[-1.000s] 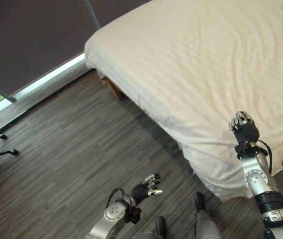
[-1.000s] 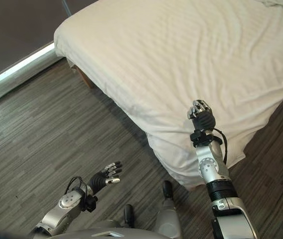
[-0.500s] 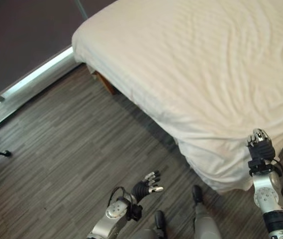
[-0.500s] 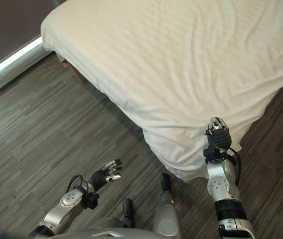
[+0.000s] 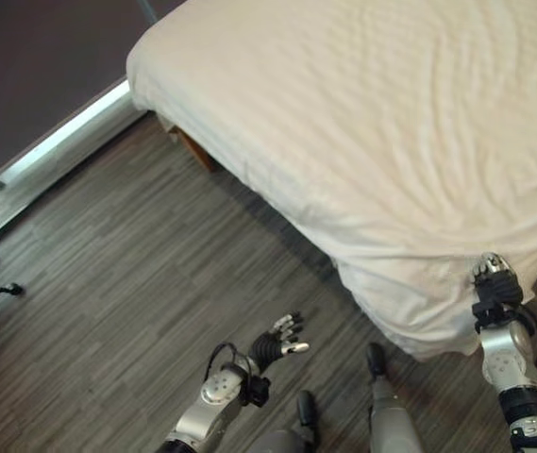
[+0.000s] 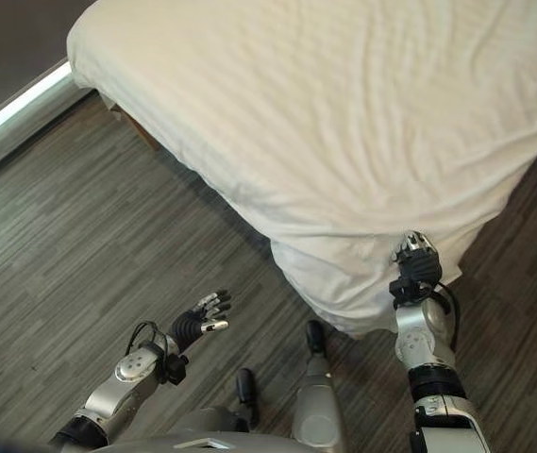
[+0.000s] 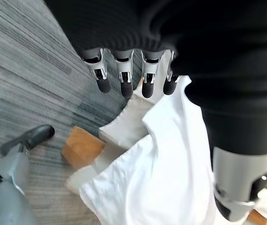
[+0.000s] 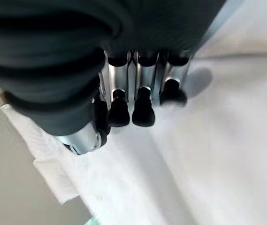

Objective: Making the bed.

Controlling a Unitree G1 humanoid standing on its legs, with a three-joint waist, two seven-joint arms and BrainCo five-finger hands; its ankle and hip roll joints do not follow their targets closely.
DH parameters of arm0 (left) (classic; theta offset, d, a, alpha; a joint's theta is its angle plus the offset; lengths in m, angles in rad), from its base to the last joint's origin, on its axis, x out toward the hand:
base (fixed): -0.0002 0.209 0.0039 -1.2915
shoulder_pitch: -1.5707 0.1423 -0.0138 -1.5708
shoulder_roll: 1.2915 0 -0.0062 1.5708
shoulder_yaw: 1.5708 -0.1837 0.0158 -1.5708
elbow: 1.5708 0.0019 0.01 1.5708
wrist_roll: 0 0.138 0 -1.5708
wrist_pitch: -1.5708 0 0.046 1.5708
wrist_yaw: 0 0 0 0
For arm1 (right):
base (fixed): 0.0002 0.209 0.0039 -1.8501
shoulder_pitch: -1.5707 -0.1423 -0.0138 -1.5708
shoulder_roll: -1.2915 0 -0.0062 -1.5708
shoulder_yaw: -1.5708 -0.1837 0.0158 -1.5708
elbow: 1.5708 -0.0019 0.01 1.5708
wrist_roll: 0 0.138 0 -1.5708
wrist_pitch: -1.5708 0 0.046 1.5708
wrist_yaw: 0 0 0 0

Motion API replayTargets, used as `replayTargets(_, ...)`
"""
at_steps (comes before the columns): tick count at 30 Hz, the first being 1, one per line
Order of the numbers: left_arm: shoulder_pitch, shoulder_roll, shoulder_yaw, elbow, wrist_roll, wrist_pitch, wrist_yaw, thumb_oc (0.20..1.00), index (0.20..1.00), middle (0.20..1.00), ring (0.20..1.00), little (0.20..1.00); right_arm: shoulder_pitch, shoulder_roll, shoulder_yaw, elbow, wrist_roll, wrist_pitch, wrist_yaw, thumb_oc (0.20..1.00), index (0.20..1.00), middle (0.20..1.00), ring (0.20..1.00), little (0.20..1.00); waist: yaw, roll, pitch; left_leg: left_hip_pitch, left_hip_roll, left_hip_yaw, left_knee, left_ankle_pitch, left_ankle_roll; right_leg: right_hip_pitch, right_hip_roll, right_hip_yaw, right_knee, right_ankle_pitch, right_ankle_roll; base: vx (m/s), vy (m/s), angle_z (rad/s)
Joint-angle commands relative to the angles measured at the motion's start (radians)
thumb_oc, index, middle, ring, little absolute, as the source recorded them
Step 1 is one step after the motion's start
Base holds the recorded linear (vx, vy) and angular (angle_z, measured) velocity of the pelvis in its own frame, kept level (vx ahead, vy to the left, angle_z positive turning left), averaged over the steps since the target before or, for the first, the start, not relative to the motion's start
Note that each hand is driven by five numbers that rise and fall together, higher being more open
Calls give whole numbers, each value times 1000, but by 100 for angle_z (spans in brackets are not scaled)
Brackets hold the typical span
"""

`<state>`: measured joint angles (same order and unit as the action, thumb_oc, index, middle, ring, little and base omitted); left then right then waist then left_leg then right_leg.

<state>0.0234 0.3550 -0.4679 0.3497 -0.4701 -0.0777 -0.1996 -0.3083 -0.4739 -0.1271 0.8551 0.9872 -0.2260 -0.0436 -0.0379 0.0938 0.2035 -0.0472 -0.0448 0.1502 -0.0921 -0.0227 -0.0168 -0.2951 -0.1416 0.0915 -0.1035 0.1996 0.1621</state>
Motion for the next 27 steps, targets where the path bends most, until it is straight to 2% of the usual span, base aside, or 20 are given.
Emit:
replayTargets(1, -41, 6, -20, -21, -52, -40, 1, 1000, 1000, 1000, 1000, 1000, -56, -59, -36, 178, -42, 49, -11, 200, 200, 200, 200, 200, 29, 33, 32, -102, 12, -82, 5, 87, -40, 63, 38, -41, 16, -20, 8, 0, 0, 0)
replayTargets(4, -34, -4, -7, -22, -55, -38, -9, 1000, 1000, 1000, 1000, 1000, -13, -48, -74, 364, -74, 99, 17, 200, 200, 200, 200, 200, 31, 47, 39, -98, 11, -94, 5, 86, -40, 70, 36, -51, 16, -27, 5, 16, -16, 11)
replayTargets(8, -21, -17, 2, -29, -47, -36, -19, 1000, 1000, 1000, 1000, 1000, 92, -18, -117, 464, -127, 131, 31, 200, 200, 200, 200, 200, 20, 53, 43, -92, 11, -100, 5, 82, -38, 79, 37, -57, 16, -35, 2, 31, -9, 8)
replayTargets(12, -35, -29, 8, -24, -37, -42, -11, 1000, 1000, 1000, 1000, 1000, 153, -26, -182, 471, -104, 119, 15, 200, 200, 200, 200, 200, -1, 51, 42, -89, 12, -95, 5, 77, -38, 80, 38, -53, 16, -39, 3, 13, 2, 0)
replayTargets(16, -49, -31, 11, -22, -35, -47, 1, 1000, 1000, 1000, 1000, 1000, 162, -56, -274, 388, 3, 63, -11, 200, 200, 200, 200, 200, -20, 46, 40, -85, 14, -89, 5, 70, -38, 80, 39, -45, 16, -41, 7, 0, 0, 0)
replayTargets(17, -52, -29, 18, -21, -34, -52, 14, 1000, 1000, 1000, 1000, 1000, 161, -76, -330, 277, 53, -9, -48, 200, 200, 200, 200, 200, -36, 39, 37, -84, 16, -85, 5, 67, -37, 80, 42, -41, 16, -41, 8, 14, 24, -6)
replayTargets(20, -45, -20, 31, -23, -23, -58, 20, 1000, 1000, 1000, 1000, 1000, 205, -89, -395, -6, 11, -104, -109, 200, 200, 200, 200, 200, -55, 25, 30, -79, 19, -79, 5, 62, -37, 82, 45, -33, 16, -40, 9, 8, 20, -11)
replayTargets(22, -39, -15, 31, -23, -19, -59, 19, 1000, 1000, 1000, 1000, 1000, 219, -88, -395, -78, -30, -118, -127, 200, 200, 200, 200, 200, -57, 20, 27, -77, 20, -79, 5, 61, -37, 84, 45, -33, 16, -40, 9, 0, 1, -2)
replayTargets(24, -26, -2, 44, -29, -14, -60, 13, 1000, 1000, 1000, 1000, 1000, 239, -110, -382, -258, -126, -137, -151, 200, 200, 200, 200, 200, -63, 8, 23, -75, 24, -75, 5, 62, -38, 85, 47, -31, 16, -38, 8, 0, 0, 0)
replayTargets(27, -16, 7, 43, -27, -10, -57, 5, 1000, 1000, 1000, 1000, 1000, 233, -99, -343, -451, -189, -163, -154, 200, 200, 200, 200, 200, -64, -5, 21, -72, 26, -74, 5, 62, -38, 86, 48, -28, 16, -36, 6, -16, -2, -1)
